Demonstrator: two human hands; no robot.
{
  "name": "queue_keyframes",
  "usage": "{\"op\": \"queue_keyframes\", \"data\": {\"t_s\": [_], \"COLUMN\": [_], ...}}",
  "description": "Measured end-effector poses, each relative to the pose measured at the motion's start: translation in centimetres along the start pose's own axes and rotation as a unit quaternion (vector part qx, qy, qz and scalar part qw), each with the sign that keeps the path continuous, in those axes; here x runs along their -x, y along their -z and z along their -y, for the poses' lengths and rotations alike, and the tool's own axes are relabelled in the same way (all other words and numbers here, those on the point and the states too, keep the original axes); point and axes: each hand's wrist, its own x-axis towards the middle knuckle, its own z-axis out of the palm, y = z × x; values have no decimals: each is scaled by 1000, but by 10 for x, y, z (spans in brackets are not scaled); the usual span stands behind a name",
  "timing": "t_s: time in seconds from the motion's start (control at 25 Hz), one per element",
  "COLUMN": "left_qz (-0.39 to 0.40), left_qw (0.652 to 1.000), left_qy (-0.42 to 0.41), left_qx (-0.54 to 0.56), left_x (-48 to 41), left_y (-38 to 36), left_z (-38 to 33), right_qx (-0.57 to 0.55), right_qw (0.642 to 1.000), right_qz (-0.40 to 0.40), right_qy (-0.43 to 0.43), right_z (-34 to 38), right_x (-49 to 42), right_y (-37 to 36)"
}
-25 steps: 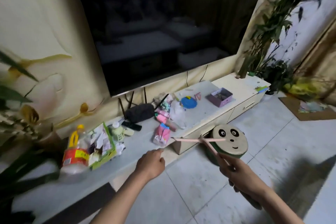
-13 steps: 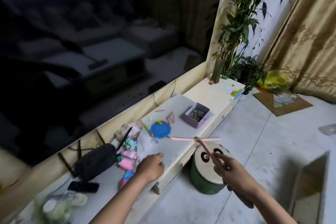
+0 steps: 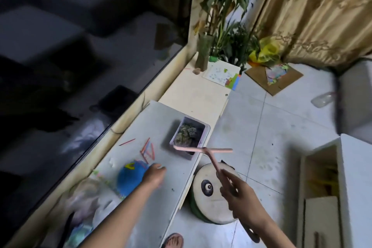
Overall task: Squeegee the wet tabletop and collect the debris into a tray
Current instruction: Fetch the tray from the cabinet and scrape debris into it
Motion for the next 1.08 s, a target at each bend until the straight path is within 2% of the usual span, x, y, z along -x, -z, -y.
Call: {"op": "queue_keyframes", "data": {"t_s": [0.24, 0.44, 0.6, 0.84, 1.08], "left_qz": [56, 99, 87, 73, 89], "left_qw": [982, 944, 925, 925, 936], "left_qy": [121, 170, 171, 169, 150], "left_qx": [134, 263, 328, 333, 306], "left_x": [-109, -164, -183, -179, -113], "left_y": [-38, -68, -79, -78, -78], "left_z": [-46, -41, -47, -54, -56], "right_qx": [-19, -2, -1, -37, -33], "right_qw": [995, 990, 988, 985, 975], "right_qz": [-56, -82, -83, -111, -159], "right_qy": [-76, -118, -133, -126, -152], "right_z": [-10, -31, -47, -63, -90], "right_x": [-84, -124, -131, -113, -50], "right_y": [-1, 0, 2, 16, 59]}}
